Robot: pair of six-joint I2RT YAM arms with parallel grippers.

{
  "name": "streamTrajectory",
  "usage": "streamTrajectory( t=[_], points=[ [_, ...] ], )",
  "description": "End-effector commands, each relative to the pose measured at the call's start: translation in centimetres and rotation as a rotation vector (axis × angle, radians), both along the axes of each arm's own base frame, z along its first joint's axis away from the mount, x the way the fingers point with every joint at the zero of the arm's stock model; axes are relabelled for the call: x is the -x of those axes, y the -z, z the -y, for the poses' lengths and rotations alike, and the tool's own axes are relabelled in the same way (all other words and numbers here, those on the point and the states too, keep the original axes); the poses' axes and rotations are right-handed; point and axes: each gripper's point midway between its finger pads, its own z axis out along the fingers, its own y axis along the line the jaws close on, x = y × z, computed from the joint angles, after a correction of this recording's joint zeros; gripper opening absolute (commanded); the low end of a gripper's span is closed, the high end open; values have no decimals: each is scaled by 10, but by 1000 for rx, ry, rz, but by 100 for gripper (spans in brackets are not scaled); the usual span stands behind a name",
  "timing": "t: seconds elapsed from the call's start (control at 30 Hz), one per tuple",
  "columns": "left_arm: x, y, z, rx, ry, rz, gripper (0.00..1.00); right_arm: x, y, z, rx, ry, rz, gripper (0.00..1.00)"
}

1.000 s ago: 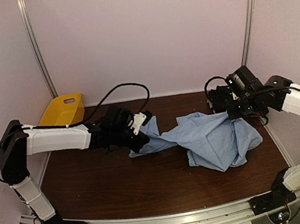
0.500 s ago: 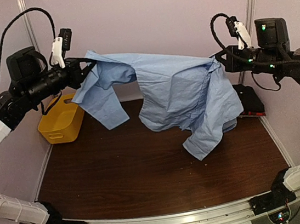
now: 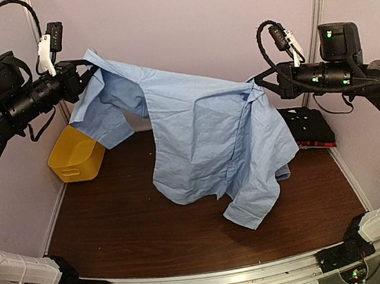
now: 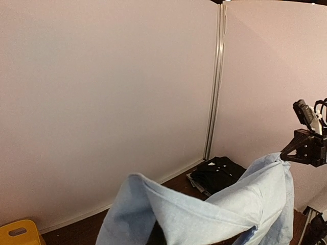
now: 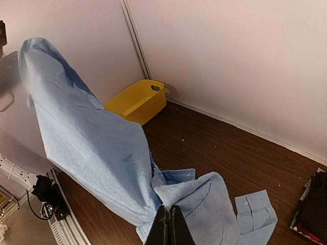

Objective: Fold and stack the long sleeve shirts
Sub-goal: Flatten out the crumpled shirt at the center of the board.

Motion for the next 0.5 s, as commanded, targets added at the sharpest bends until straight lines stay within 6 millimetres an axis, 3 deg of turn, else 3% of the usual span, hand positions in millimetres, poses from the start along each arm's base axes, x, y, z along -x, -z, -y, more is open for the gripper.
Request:
streamTrajectory(
  t=[0.0, 0.17, 0.23, 0.3, 0.37, 0.47],
  points=[
    [9, -15, 8, 13, 76, 41, 0, -23, 25, 29, 88, 191, -39, 0],
    [3, 15, 49, -31, 227, -55, 0, -77, 61, 85, 208, 466, -120, 0],
    [1, 29, 68, -61, 268, -88, 0, -108, 76, 113, 258, 576, -154, 0],
    [-1, 42, 85, -89, 301, -118, 0, -133, 93, 121, 300, 614, -187, 3],
    [-5, 54, 99, -106, 324, -152, 0, -154, 114, 115, 334, 608, -233, 18],
    [-17, 71, 112, -117, 329, -207, 0, -165, 145, 86, 329, 519, -298, 55]
  ],
)
